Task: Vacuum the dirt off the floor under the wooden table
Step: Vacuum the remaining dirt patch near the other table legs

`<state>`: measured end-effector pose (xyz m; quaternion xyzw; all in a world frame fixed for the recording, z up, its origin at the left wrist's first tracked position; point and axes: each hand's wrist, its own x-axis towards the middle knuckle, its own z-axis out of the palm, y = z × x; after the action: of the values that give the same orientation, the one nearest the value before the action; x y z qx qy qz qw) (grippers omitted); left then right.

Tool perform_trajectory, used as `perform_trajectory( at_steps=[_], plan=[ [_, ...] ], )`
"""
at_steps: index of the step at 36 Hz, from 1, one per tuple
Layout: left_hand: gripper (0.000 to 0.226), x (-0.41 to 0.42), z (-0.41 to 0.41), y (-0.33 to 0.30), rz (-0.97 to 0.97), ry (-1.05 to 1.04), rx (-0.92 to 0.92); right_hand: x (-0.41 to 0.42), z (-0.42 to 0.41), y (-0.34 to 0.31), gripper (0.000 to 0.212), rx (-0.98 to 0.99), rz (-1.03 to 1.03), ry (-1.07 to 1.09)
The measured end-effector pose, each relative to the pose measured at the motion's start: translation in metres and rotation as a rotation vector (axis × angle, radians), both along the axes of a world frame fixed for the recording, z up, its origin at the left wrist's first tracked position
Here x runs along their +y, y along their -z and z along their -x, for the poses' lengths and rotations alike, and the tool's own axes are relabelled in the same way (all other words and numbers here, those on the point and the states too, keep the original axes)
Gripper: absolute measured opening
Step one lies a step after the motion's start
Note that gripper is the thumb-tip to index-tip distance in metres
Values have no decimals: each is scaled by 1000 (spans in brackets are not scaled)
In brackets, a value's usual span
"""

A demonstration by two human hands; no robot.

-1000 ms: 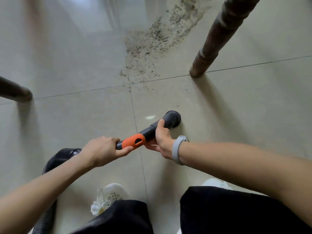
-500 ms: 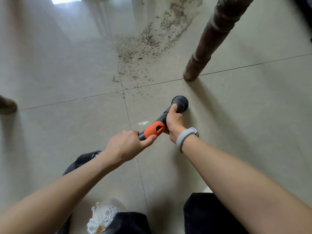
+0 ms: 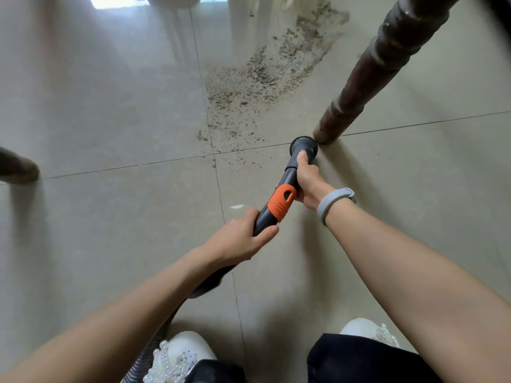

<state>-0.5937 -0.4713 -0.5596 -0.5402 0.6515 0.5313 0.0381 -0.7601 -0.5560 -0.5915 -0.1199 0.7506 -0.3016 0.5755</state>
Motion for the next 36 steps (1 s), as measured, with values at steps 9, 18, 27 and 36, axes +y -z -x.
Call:
perform_trajectory(
  at_steps=[9,18,27,36],
  plan=[
    [43,7,-19,-1,-357,-156,178,12,-15,11,51,-29,-12,-53],
    [46,24,-38,5,-468,-282,308,39,-60,23,59,-5,-19,-117],
    [45,31,-50,4,-433,-416,315,39,-92,11,77,1,-18,-189],
    [40,43,-82,7,-324,-505,280,42,-136,-3,83,28,-32,-252]
  ],
)
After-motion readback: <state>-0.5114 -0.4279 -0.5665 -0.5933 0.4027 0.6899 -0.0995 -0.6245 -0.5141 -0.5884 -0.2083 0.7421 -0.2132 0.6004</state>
